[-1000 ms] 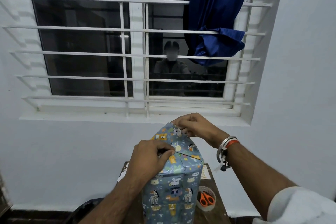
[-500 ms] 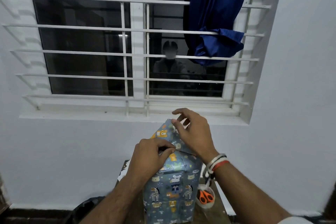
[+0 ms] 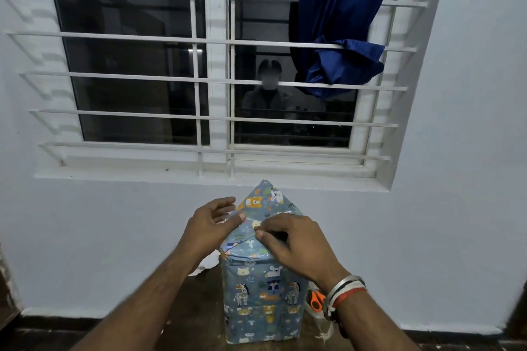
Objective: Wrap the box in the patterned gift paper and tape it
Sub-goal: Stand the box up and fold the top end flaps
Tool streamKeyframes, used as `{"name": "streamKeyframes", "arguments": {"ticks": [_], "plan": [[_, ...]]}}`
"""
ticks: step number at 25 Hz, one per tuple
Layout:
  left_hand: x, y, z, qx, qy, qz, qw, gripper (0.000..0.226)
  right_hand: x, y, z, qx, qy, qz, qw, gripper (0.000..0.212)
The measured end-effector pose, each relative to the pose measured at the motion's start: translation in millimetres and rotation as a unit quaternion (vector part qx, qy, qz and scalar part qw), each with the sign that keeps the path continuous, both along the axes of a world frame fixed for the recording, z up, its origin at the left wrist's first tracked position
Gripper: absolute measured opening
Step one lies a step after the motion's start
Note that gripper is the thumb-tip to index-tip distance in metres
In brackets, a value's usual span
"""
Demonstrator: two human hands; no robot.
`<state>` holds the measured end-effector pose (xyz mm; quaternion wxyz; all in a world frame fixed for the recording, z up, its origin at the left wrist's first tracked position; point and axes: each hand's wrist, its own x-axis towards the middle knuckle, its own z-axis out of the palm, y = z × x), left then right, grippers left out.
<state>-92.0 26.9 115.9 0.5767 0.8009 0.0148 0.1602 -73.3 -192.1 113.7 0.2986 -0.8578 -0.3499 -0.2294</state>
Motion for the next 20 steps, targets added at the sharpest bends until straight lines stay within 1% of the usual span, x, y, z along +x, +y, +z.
{"name": "streamKeyframes", "arguments": {"ticks": [1,2,4,6,9,10,13,17,20], "plan": [[2,2,0,-0.03,0.045,-0.041,0.998,0.038,0,0,0,0.004,0.002,0.002,1.0,0.027],[5,2,2,-0.036,0.069,-0.067,0.995,0.031,0,-1,0,0.005,0.003,0.002,1.0,0.027],[10,4,8,0.015,0.066,-0.081,0.994,0.022,-1,-1,0,0.007,0.003,0.001,1.0,0.027],[12,5,13,0.055,0.055,-0.085,0.993,0.02,0,-1,-2,0.009,0.002,-0.003,1.0,0.028],[15,3,21,0.042,0.074,-0.124,0.989,0.017,0,0,-3,0.011,0.003,-0.004,1.0,0.028],[16,1,24,0.04,0.076,-0.14,0.986,0.019,-1,0,-3,0.011,0.004,-0.004,1.0,0.028],[24,-7,32,0.089,0.053,-0.126,0.987,0.02,-1,-2,-3,0.02,0.007,-0.002,1.0,0.029],[33,-11,46,0.077,0.056,-0.123,0.988,0.023,-2,-3,-2,0.015,0.007,0.003,1.0,0.03],[39,-12,57,0.108,0.045,-0.114,0.987,0.021,-3,-2,-2,0.015,0.005,-0.001,1.0,0.031]]}}
